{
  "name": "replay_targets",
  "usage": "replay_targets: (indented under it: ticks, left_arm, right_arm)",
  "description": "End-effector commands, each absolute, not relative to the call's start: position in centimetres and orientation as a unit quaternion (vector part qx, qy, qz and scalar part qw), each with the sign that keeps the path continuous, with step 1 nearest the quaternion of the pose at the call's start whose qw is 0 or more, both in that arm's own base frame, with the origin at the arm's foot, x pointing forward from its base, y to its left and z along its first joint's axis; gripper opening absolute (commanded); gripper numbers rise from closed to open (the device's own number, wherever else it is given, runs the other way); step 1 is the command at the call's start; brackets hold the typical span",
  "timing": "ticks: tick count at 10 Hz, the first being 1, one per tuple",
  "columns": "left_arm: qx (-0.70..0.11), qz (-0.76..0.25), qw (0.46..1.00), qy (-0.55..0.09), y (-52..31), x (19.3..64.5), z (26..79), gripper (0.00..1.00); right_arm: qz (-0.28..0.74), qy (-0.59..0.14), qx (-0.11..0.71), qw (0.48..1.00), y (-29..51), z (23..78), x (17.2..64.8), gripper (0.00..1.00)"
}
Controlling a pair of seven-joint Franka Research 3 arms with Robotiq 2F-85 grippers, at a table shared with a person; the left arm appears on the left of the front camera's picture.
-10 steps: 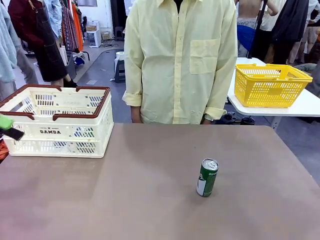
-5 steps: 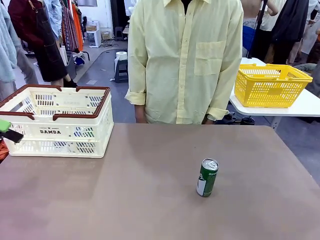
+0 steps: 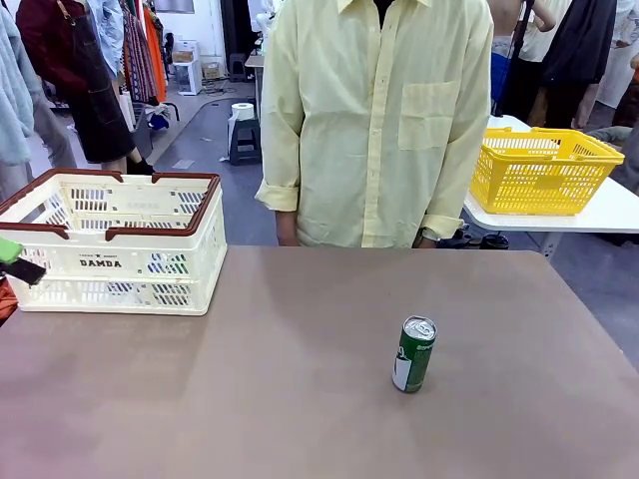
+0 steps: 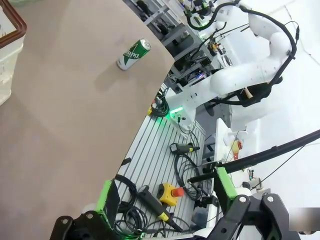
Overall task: Place the drinks into the Shopping basket.
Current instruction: Pick up one drink and place it into the Shopping basket.
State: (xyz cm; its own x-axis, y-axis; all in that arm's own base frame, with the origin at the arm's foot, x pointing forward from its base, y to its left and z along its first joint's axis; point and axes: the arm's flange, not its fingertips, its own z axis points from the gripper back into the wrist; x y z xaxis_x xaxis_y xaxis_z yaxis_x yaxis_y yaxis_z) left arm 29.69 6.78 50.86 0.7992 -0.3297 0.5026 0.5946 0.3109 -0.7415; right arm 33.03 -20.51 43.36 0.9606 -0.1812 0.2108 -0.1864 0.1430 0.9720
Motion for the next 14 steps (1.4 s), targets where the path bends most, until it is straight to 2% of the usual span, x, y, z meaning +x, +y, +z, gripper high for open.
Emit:
replay_targets:
  ticks: [1,7,8,10,12,13,14]
  left_arm:
    - [-0.514,-0.287,0.797,-0.132,6.7,29.6,51.2,1.0]
    - [-0.511,-0.289,0.799,-0.13,6.8,29.7,50.9,1.0]
    - [-0.498,-0.295,0.809,-0.1,2.1,29.1,53.4,1.0]
    - [-0.393,-0.283,0.873,-0.058,-7.0,28.1,56.8,1.0]
    - [-0.293,-0.3,0.908,0.0,-17.1,27.2,57.2,1.0]
    - [-0.272,-0.302,0.913,0.026,-21.9,26.5,56.5,1.0]
    - [-0.235,-0.25,0.939,-0.023,-27.0,26.7,55.2,1.0]
  right_arm:
    - [-0.005,-0.139,0.658,0.74,-20.3,44.0,33.1,1.0]
    - [-0.005,-0.139,0.658,0.74,-20.3,44.0,33.1,1.0]
    - [-0.005,-0.139,0.658,0.74,-20.3,44.0,33.1,1.0]
    - [-0.005,-0.139,0.658,0.74,-20.3,44.0,33.1,1.0]
    - [-0.005,-0.139,0.658,0.74,-20.3,44.0,33.1,1.0]
    - [-0.005,-0.139,0.658,0.74,-20.3,44.0,33.1,1.0]
    - [-0.005,-0.139,0.658,0.74,-20.3,44.0,33.1,1.0]
